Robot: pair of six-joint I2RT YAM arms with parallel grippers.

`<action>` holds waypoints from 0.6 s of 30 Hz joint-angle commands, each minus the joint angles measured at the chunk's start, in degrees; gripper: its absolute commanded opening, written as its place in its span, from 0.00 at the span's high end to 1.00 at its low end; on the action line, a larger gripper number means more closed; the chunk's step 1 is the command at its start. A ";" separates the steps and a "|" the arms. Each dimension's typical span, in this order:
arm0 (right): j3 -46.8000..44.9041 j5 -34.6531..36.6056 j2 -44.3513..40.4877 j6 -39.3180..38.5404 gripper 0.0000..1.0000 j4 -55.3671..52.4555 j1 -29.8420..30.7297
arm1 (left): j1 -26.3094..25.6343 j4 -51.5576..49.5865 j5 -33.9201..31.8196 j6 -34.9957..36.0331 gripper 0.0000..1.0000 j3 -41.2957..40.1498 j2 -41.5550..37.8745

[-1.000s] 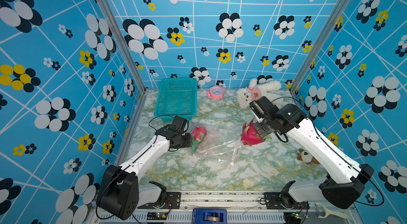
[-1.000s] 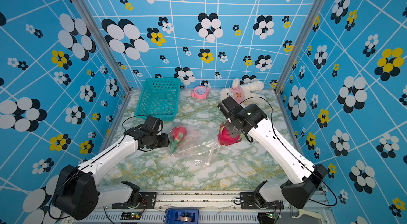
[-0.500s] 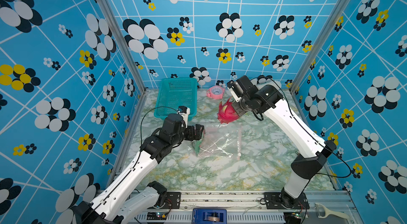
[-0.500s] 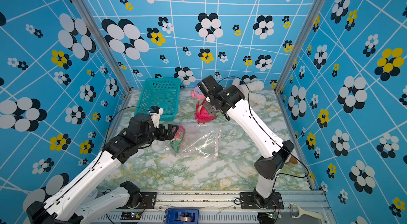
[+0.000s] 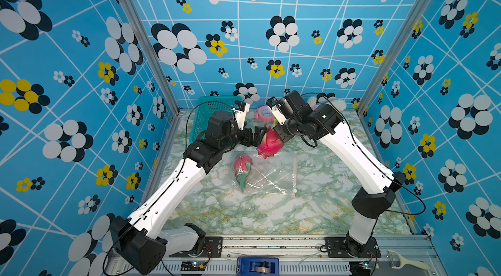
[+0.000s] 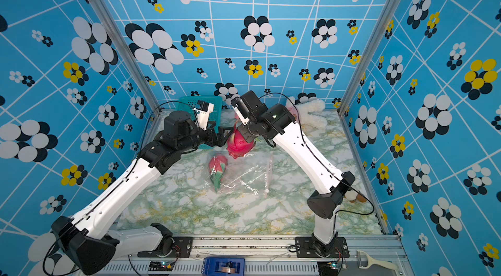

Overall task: Open the zip-top bag and take out the dragon fruit
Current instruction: Pick up the dragon fruit from the zipper food storage bag.

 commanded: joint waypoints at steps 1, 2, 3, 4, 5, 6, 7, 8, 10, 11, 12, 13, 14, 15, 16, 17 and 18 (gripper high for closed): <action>1.49 -1.51 -1.04 2.14 1.00 0.11 1.47 | -0.88 -2.48 2.57 2.27 0.03 2.36 2.22; 1.52 -1.48 -1.20 2.38 1.00 -0.14 1.84 | -1.13 -2.83 2.11 2.26 0.04 2.63 2.79; 1.57 -1.44 -1.36 2.69 1.00 -0.27 2.32 | -1.19 -3.08 1.71 2.16 0.06 2.91 3.22; 1.51 -1.23 -1.46 2.92 1.00 -0.36 2.79 | -1.20 -3.48 1.18 2.22 0.09 3.27 3.74; 1.57 -1.20 -1.53 3.06 1.00 -0.36 3.22 | -1.20 -4.01 0.03 2.18 0.12 3.67 4.33; 1.55 -1.20 -1.65 3.28 1.00 -0.36 3.49 | -1.16 -4.55 -1.38 1.95 0.14 4.31 4.78; 1.59 -1.20 -1.62 3.54 1.00 -0.47 3.76 | -0.97 -4.82 -2.38 1.75 0.17 4.71 5.18; 1.68 -1.20 -1.60 3.70 1.00 -0.58 3.99 | -0.77 -4.87 -3.00 1.49 0.19 5.10 5.51; 1.66 -1.17 -1.58 4.15 1.00 -0.79 4.28 | -0.40 -5.10 -3.96 1.13 0.25 5.87 6.22; 1.70 -1.20 -1.69 4.25 1.00 -0.85 4.40 | -0.32 -5.35 -4.20 1.06 0.28 6.50 6.66; 1.68 -1.20 -1.69 4.35 1.00 -0.89 4.51 | -0.32 -5.46 -3.45 1.34 0.31 6.93 7.04; 1.71 -1.12 -1.77 4.35 1.00 -0.97 4.53 | -0.32 -5.73 -2.81 1.62 0.34 7.39 7.56; 1.72 -0.98 -1.88 4.28 1.00 -0.98 4.55 | -0.43 -6.06 -2.05 1.73 0.39 7.85 8.17; 1.68 -0.87 -1.97 4.28 1.00 -0.98 4.62 | -0.48 -6.43 -1.08 1.81 0.43 8.28 8.77; 1.70 -0.80 -1.93 4.30 1.00 -1.04 4.64 | -0.57 -6.73 -0.62 1.81 0.45 8.55 9.18; 1.72 -0.70 -2.01 4.27 1.00 -1.02 4.67 | -0.66 -6.89 -0.13 1.89 0.45 8.66 9.46; 1.70 -0.76 -2.03 4.26 1.00 -1.06 4.63 | -0.83 -6.82 0.20 1.96 0.45 8.66 9.72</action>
